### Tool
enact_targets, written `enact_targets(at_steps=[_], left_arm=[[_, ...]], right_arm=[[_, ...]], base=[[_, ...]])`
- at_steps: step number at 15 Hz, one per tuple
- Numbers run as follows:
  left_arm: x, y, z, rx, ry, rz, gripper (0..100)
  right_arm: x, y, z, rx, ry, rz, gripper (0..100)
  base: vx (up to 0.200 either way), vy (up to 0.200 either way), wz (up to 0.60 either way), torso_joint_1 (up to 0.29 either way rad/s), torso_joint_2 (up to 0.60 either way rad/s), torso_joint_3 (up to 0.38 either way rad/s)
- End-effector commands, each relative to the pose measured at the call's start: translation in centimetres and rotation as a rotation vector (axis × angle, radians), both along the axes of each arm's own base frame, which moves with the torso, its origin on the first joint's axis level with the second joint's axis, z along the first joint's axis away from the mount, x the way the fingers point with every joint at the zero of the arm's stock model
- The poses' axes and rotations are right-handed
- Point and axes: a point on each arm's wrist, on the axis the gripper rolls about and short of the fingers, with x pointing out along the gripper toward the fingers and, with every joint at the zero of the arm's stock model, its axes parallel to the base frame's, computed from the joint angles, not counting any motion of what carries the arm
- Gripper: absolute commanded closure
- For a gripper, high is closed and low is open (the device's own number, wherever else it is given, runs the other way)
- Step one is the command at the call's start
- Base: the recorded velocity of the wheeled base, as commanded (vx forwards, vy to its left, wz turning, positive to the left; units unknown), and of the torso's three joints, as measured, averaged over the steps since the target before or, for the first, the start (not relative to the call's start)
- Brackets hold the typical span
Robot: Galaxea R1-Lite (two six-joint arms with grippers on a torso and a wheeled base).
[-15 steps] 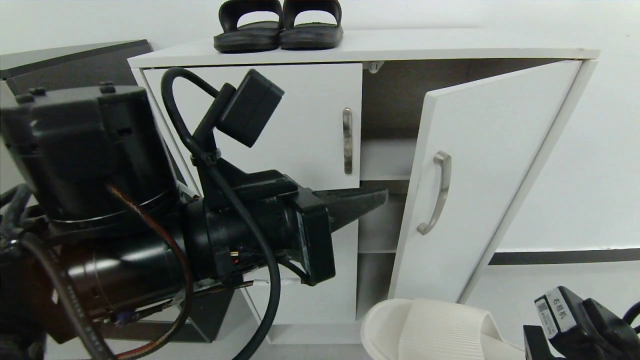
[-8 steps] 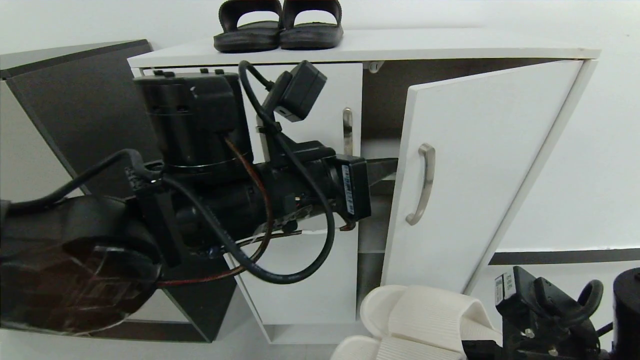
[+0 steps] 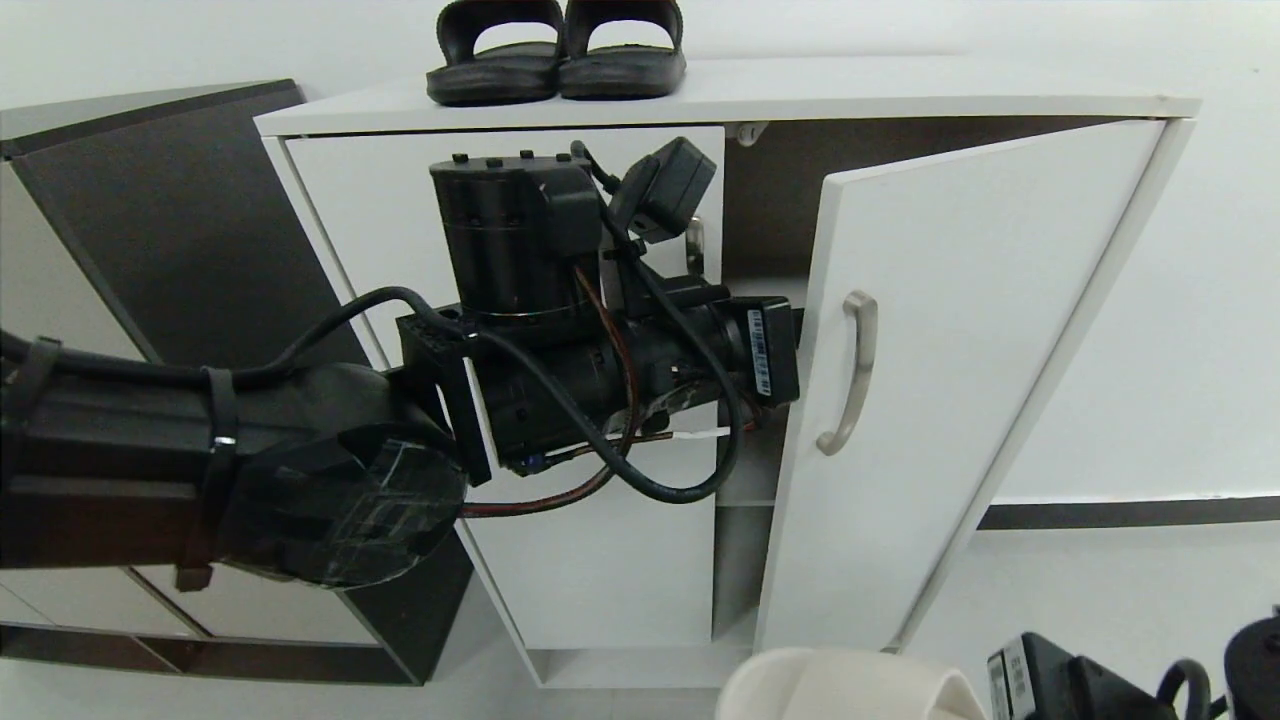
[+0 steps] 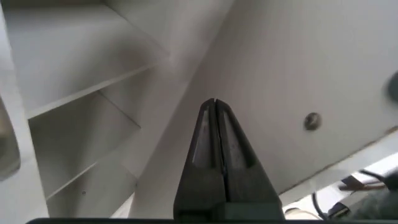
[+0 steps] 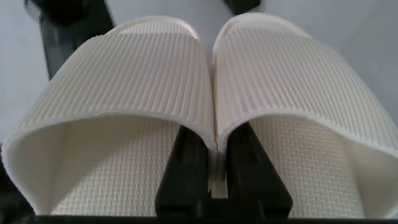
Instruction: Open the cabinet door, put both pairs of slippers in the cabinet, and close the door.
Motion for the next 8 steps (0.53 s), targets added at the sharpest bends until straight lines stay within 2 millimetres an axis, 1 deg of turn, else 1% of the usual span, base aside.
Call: enact_targets(at_steps=[1, 2, 3, 4, 5, 6, 8], left_arm=[[0.1, -0.1, -0.3, 0.006, 0.004, 0.000, 100], [-0.3, -0.4, -0.4, 0.012, 0.004, -0.010, 100], [-1.6, -1.1, -1.0, 0.031, 0.006, -0.044, 100], [-3.6, -1.9, -1.3, 0.039, -0.030, -0.095, 100], [-4.8, -2.4, -1.4, 0.034, -0.049, -0.122, 100], [-5.6, -2.7, -1.3, 0.030, -0.054, -0.133, 100], [-5.6, -2.8, -1.6, 0.037, -0.050, -0.113, 100]], right_arm=[[-1.3, -0.7, -0.6, -0.018, -0.013, 0.055, 100], [-1.7, -1.0, -0.9, -0.027, -0.017, 0.073, 100], [-2.1, -1.2, -1.1, -0.033, -0.021, 0.092, 100], [-2.8, -1.5, -1.4, -0.041, -0.032, 0.131, 100], [-3.1, -1.7, -1.4, -0.041, -0.042, 0.146, 100], [-3.2, -1.9, -1.5, -0.044, -0.046, 0.150, 100], [-3.1, -1.8, -1.4, -0.039, -0.047, 0.148, 100]], base=[[-0.200, 0.000, 0.00, 0.007, 0.00, 0.002], [-0.200, 0.000, 0.00, 0.002, 0.00, 0.002], [-0.200, 0.000, 0.00, 0.002, 0.00, 0.002], [-0.200, 0.000, 0.00, 0.002, 0.00, 0.002], [-0.200, 0.000, 0.00, -0.012, 0.00, 0.002], [-0.200, 0.000, 0.00, -0.007, 0.00, 0.007], [-0.200, 0.000, 0.00, 0.000, 0.00, 0.005]])
